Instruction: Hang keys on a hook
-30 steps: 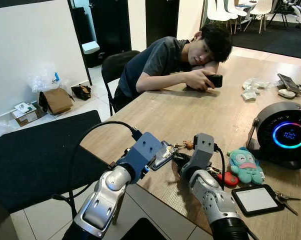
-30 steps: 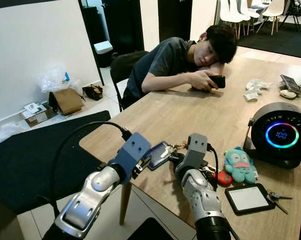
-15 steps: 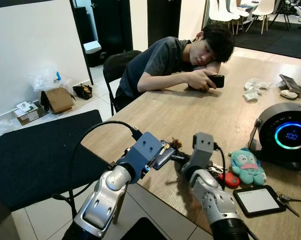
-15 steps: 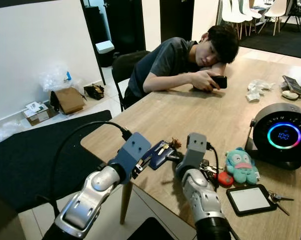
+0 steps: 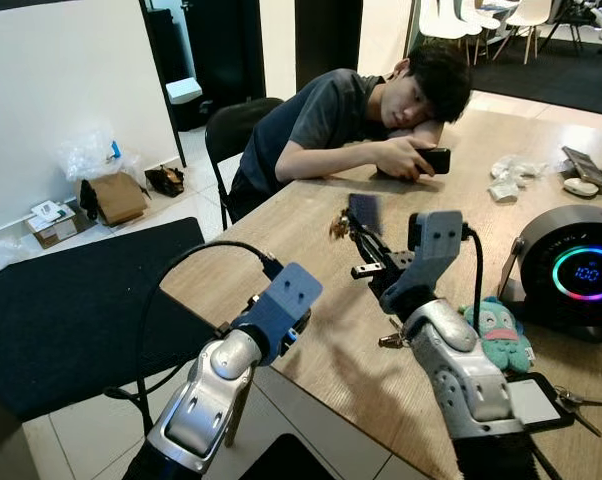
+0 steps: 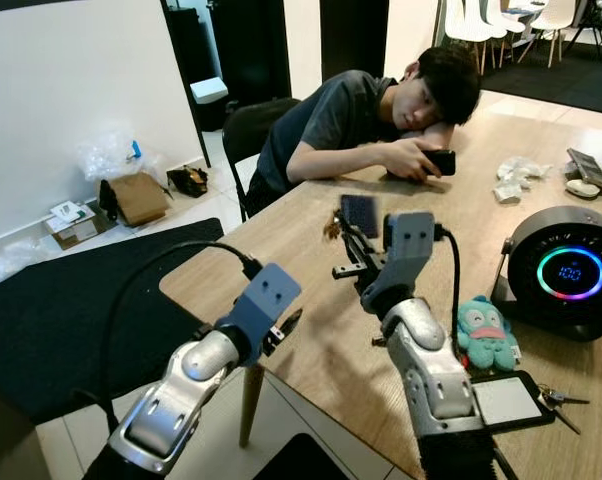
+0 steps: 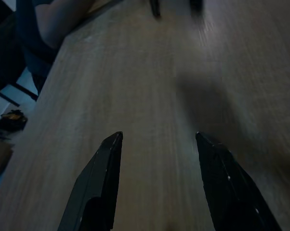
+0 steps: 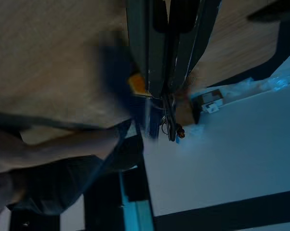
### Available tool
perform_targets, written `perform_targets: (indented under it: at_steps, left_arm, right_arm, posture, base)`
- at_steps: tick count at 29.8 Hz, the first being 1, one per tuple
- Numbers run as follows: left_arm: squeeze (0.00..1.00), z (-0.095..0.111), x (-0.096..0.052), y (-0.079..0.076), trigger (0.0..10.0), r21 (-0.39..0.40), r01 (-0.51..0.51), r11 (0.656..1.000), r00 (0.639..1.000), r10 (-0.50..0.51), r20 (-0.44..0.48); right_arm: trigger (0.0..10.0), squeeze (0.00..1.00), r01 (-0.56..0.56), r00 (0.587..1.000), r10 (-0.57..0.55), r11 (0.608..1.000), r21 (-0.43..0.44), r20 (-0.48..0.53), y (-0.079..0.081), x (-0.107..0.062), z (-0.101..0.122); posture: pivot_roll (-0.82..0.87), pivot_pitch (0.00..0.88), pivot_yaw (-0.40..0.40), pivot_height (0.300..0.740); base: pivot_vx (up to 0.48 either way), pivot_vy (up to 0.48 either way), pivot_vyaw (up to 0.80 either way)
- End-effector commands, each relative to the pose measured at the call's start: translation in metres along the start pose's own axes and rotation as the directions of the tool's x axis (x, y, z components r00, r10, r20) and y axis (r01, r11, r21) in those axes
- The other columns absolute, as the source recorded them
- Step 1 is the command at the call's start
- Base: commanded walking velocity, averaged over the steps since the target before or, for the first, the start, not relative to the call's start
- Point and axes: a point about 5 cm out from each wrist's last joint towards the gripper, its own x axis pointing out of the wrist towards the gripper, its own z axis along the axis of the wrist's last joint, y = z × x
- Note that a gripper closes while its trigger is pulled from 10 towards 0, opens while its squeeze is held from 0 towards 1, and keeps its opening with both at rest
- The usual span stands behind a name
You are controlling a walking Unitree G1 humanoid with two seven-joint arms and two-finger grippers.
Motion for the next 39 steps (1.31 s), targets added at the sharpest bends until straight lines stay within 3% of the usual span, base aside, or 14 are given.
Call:
perform_targets:
  at_steps: [1,2,3,6,10,13,19,25,29,39]
  left_arm:
    - [0.00,0.013,-0.002,0.022,10.0,-0.098,-0.090,0.991,0.993,0.098,0.072]
    - [0.00,0.013,-0.002,0.022,10.0,-0.098,-0.090,0.991,0.993,0.098,0.072]
    - [0.00,0.024,-0.006,0.036,10.0,-0.159,-0.134,0.978,0.981,0.153,0.117]
    - [0.00,0.031,-0.010,0.046,10.0,-0.167,-0.157,0.973,0.974,0.180,0.139]
    - [0.00,0.035,-0.013,0.048,10.0,-0.161,-0.145,0.976,0.974,0.170,0.153]
    - [0.00,0.038,-0.018,0.048,10.0,-0.164,-0.080,0.983,0.981,0.106,0.161]
    - [0.00,0.044,-0.029,0.034,10.0,-0.188,0.051,0.981,0.983,-0.016,0.183]
    - [0.00,0.063,-0.031,0.030,10.0,-0.203,0.076,0.976,0.967,-0.023,0.254]
    - [0.00,0.061,-0.030,0.030,10.0,-0.149,0.052,0.988,0.970,-0.014,0.245]
    - [0.00,0.062,-0.027,0.030,10.0,-0.196,0.026,0.980,0.970,0.023,0.242]
  right_arm:
    - [10.0,0.00,-0.020,0.999,0.022,0.999,0.027,-0.039,-0.001,-0.010,-0.008]
    - [10.0,0.00,-0.020,0.999,0.022,0.999,0.027,-0.039,-0.001,-0.010,-0.008]
    - [10.0,0.00,-0.033,0.999,0.035,0.988,0.151,-0.011,-0.002,-0.017,-0.007]
    - [10.0,0.00,-0.050,0.999,0.049,0.976,0.212,0.014,0.001,-0.020,-0.005]
    - [10.0,0.00,-0.060,0.998,0.058,0.974,0.219,0.015,0.003,-0.021,-0.005]
    - [10.0,0.00,-0.090,0.996,0.089,0.973,0.210,0.014,0.009,-0.023,-0.005]
    - [10.0,0.00,-0.160,0.987,0.157,0.976,0.150,0.031,0.021,-0.018,0.001]
    - [10.0,0.00,-0.192,0.981,0.188,0.961,0.200,0.040,0.029,-0.012,0.002]
    - [10.0,0.00,-0.206,0.979,0.200,0.950,0.236,0.049,0.033,-0.011,0.003]
    - [10.0,0.00,-0.226,0.974,0.219,0.938,0.264,0.056,0.037,-0.010,0.004]
  posture:
    - [0.04,0.145,0.055,0.740]
    - [0.04,0.145,0.055,0.740]
    - [0.04,0.148,0.055,0.740]
    - [0.04,0.148,0.057,0.740]
    - [0.04,0.149,0.060,0.740]
    - [0.04,0.149,0.063,0.740]
    - [0.05,0.153,0.055,0.740]
    - [0.06,0.151,0.044,0.740]
    - [0.06,0.150,0.040,0.740]
    - [0.05,0.154,0.040,0.740]
  base:
    - [0.000,0.000,0.00]
    - [0.000,0.000,0.00]
    - [0.000,0.000,0.00]
    - [0.000,0.000,0.00]
    - [0.000,0.000,0.00]
    - [0.000,0.000,0.00]
    - [0.000,0.000,0.00]
    - [0.000,0.000,0.00]
    - [0.000,0.000,0.00]
    - [0.000,0.000,0.00]
